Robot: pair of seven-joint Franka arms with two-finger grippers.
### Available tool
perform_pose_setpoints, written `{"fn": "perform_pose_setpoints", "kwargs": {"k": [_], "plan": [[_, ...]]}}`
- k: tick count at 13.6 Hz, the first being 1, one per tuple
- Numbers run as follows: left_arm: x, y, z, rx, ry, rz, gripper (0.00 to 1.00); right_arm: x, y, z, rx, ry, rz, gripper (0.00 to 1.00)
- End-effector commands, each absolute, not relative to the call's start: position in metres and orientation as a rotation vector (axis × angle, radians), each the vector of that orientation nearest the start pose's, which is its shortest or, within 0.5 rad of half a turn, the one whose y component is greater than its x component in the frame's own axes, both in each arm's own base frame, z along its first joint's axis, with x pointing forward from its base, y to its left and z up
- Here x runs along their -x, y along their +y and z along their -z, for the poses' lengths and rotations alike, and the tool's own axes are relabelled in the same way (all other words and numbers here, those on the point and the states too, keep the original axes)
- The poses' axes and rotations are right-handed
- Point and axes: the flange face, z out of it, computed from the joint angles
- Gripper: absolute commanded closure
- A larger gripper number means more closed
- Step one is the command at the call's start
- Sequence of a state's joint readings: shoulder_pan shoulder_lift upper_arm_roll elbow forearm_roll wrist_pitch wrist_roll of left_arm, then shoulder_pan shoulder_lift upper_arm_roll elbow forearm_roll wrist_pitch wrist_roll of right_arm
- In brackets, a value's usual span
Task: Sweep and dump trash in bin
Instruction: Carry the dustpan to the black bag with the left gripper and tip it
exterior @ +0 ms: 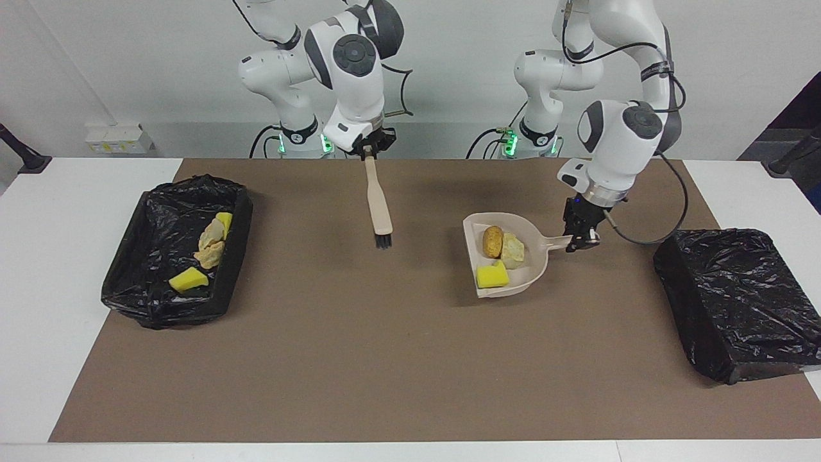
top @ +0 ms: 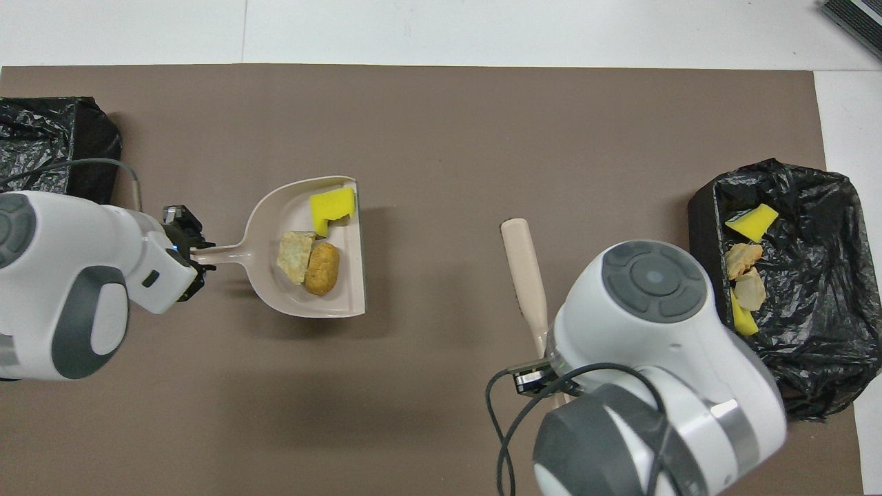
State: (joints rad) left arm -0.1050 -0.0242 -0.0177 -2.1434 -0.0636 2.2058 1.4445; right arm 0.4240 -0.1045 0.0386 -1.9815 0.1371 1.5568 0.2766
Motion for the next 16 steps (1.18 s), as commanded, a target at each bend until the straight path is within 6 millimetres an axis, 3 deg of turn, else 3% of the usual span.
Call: {"fn": "perform_pose_setpoints", "kwargs": {"k": [1,2,3,7,10,12,16], "plan": [[-0.549,-0.013,-0.457,2.353,2.112,0.171,1.00,-0.442,0.196,-0.490,3.058,-0.302,-0.597,1.00],[-0.553,0.002,-0.465,2.403,2.086,0.226,1.00,-0.442,0.186,-0.486,3.036,-0.317,-0.625,1.00],[-0.554,0.030,-0.474,2.448,2.056,0.270,1.00,-0.436,0.184,-0.483,3.023,-0.324,-0.637,1.00],[-0.568,0.127,-0.507,2.524,2.004,0.341,1.00,-0.423,0.210,-0.482,2.944,-0.223,-0.657,1.00],[-0.581,0.205,-0.532,2.540,1.946,0.390,1.00,-0.406,0.263,-0.458,2.931,-0.142,-0.625,1.00],[-0.590,0.243,-0.545,2.500,1.929,0.407,1.00,-0.393,0.288,-0.456,2.897,-0.128,-0.627,1.00],[-0.608,0.326,-0.560,2.318,1.966,0.366,1.00,-0.363,0.357,-0.419,2.927,-0.101,-0.654,1.00]]}}
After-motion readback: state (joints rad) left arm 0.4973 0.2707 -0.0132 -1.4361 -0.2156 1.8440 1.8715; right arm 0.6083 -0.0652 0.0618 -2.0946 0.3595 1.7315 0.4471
